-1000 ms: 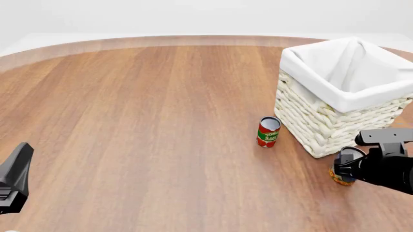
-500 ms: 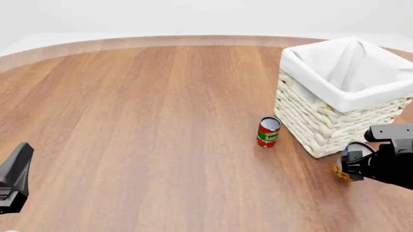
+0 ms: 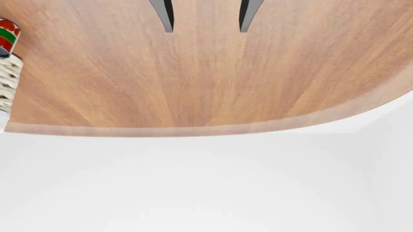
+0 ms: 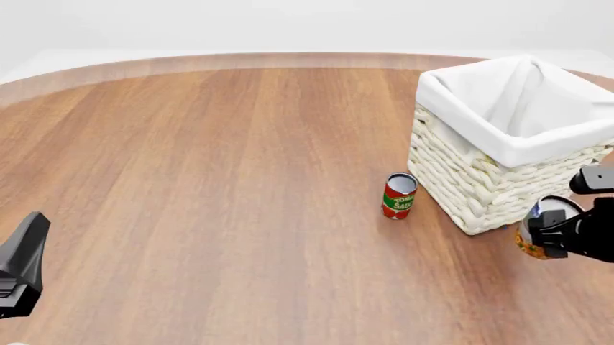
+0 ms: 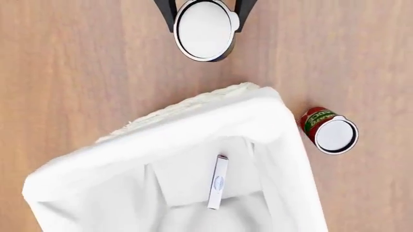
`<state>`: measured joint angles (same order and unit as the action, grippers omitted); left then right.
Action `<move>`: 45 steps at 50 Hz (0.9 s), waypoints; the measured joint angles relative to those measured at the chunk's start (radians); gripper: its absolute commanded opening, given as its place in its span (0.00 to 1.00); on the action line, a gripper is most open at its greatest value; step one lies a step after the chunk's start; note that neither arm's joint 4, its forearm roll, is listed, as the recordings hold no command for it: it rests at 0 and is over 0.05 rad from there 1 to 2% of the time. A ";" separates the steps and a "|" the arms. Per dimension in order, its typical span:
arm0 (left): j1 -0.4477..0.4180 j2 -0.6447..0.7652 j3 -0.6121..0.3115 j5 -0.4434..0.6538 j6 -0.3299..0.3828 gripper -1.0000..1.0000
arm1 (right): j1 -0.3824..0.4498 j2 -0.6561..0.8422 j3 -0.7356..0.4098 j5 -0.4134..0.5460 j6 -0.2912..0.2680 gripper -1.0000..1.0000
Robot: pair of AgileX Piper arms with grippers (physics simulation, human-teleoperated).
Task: Pick up the alphabet soup and the cream cheese box, and put them in the basket.
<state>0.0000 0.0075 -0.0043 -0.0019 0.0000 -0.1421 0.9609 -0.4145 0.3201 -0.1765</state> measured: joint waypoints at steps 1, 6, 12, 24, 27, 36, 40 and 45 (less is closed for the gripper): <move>0.000 0.000 0.000 0.000 0.000 1.00 | -0.001 -0.007 -0.006 0.011 -0.002 0.00; 0.000 0.000 0.000 0.000 0.000 1.00 | -0.008 -0.042 -0.036 0.065 -0.012 0.00; 0.000 0.000 0.000 0.000 0.000 1.00 | -0.015 -0.079 -0.071 0.122 -0.025 0.00; 0.000 0.000 0.000 0.000 0.000 1.00 | -0.026 -0.133 -0.150 0.225 -0.048 0.00; 0.000 0.000 0.000 0.000 0.000 1.00 | -0.026 -0.140 -0.173 0.247 -0.054 0.00; 0.000 0.000 0.000 0.000 0.000 1.00 | -0.031 -0.150 -0.252 0.306 -0.072 0.00; 0.000 0.000 0.000 0.000 0.000 1.00 | -0.033 -0.151 -0.285 0.327 -0.079 0.00; 0.000 0.000 0.000 0.000 0.000 1.00 | -0.035 -0.149 -0.326 0.351 -0.087 0.00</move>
<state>0.0000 0.0075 -0.0043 -0.0019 0.0000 -0.1769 0.8115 -0.7403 0.6715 -0.2637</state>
